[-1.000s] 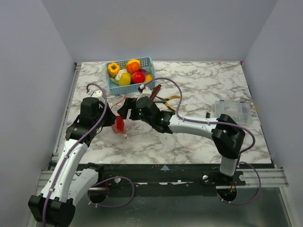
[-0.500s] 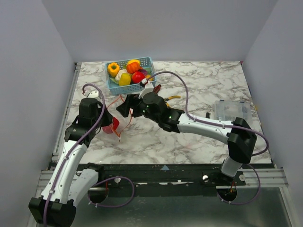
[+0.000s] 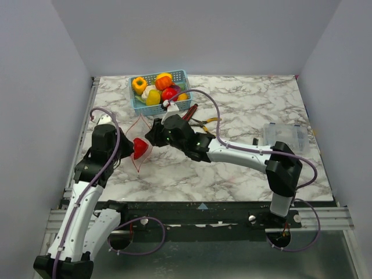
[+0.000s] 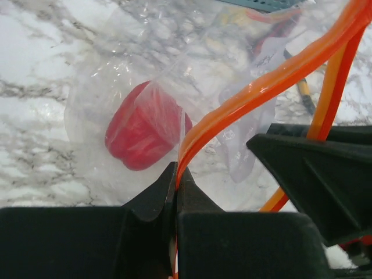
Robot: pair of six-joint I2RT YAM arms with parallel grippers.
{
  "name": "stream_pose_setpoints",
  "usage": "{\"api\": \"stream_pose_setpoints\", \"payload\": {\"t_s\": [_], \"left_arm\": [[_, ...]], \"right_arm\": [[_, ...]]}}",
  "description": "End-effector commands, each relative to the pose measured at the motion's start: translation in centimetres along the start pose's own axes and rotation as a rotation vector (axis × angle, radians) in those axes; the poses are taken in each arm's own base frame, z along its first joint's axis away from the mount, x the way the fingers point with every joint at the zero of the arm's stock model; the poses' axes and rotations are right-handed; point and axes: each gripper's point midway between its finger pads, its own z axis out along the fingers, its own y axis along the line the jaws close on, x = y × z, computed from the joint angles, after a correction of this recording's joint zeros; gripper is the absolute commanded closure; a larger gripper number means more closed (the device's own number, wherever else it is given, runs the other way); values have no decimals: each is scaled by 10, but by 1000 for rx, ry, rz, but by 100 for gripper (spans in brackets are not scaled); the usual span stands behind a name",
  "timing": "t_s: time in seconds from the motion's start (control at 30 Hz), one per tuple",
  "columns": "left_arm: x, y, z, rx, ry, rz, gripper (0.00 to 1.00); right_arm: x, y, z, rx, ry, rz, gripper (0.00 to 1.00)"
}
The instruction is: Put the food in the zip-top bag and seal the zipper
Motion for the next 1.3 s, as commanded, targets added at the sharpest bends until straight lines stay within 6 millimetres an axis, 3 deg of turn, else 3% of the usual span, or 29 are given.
{"api": "stream_pose_setpoints", "payload": {"t_s": [0.0, 0.07, 0.13, 0.2, 0.3, 0.43, 0.57, 0.73, 1.0, 1.27], "left_arm": [[-30, 14, -38, -136, -114, -160, 100], [-42, 6, -52, -85, -172, -176, 100], [-51, 1, -63, -62, -211, -192, 100], [-53, 4, -65, -80, -220, -198, 100], [-45, 18, -49, -147, -205, -173, 100], [-30, 38, -37, -270, -121, -146, 100], [-31, 44, -38, -289, -147, -122, 100], [-37, 59, -38, -357, -190, -76, 100], [-42, 67, -28, -416, -189, -37, 100], [-49, 75, -32, -490, -184, -16, 100]], "right_arm": [[-3, 67, -1, -156, 14, -37, 76], [-2, 86, 0, -219, 36, -22, 90], [-1, 94, 3, -251, 51, -7, 95], [-2, 101, 1, -282, 57, 0, 97], [-1, 103, 2, -295, 55, 1, 96], [6, 95, 9, -269, 68, -17, 81], [5, 91, 17, -241, 74, -71, 45], [-23, 96, 9, -237, 15, -111, 25], [-81, 91, -10, -188, -122, -163, 11], [-124, 36, -6, -56, -219, -148, 8]]}}
